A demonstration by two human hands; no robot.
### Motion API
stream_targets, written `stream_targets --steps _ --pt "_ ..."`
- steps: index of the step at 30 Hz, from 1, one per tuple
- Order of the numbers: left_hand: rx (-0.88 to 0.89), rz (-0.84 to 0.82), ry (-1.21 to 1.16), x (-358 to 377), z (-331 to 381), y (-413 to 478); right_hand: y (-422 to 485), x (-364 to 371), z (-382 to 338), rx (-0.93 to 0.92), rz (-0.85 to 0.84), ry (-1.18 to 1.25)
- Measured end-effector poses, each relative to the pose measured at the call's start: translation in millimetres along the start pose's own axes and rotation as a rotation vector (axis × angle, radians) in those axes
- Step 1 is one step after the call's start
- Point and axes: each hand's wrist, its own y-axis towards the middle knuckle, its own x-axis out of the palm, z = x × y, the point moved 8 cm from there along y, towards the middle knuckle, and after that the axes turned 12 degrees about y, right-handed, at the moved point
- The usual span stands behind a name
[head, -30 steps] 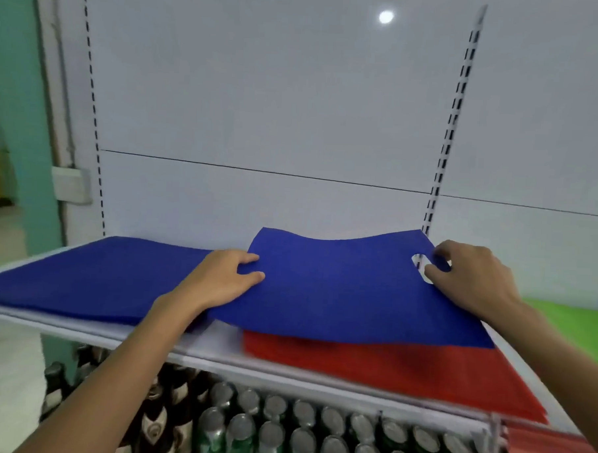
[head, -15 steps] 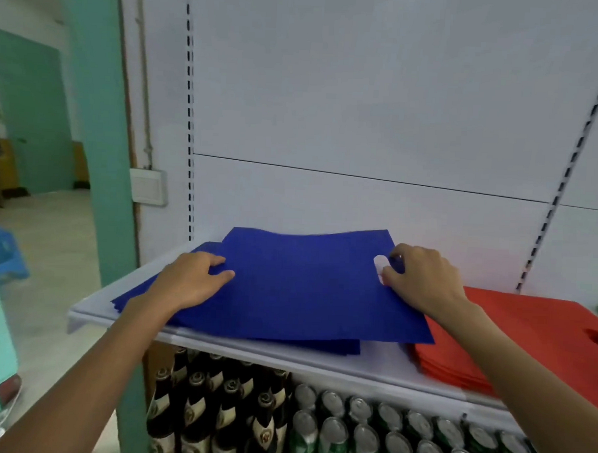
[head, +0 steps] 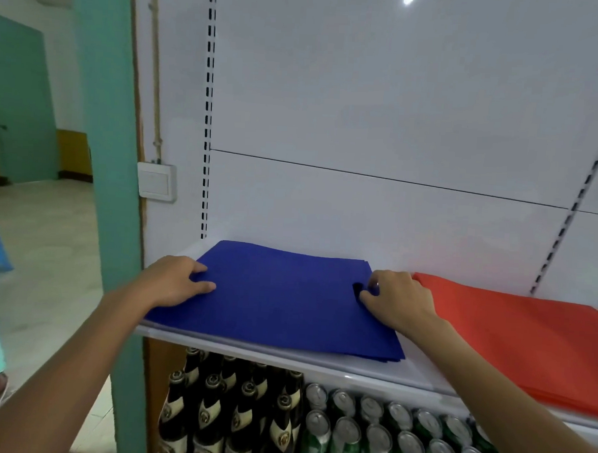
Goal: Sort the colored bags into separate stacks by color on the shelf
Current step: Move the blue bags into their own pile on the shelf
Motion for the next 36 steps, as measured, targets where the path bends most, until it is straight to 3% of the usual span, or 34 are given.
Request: stream_targets --steps 4,7,11,17,23,36 --pt "-0.032 0.025 0.009 -2.3 -3.8 -0.4 -0.1 2.0 1.2 0.007 -0.026 0.023" --pt "-0.043 0.147 0.119 -9.6 8.3 -5.3 -1.0 -11.4 10.8 0.014 0.013 0.057" --pt "0.055 0.218 0.046 -15.5 55.2 -9.3 -4.9 -46.9 44.0 0.056 0.094 0.083" --pt "0.245 0.188 -0.021 -8.3 175.1 -26.5 -32.6 -108.8 144.4 0.205 0.166 0.12" --pt "0.369 0.288 -0.082 -14.5 312.2 -51.3 -69.3 -169.8 267.2 0.25 0.265 0.129" --pt "0.449 0.257 -0.115 16.2 609.9 -101.5 -140.6 -288.4 564.4 0.34 0.288 0.073"
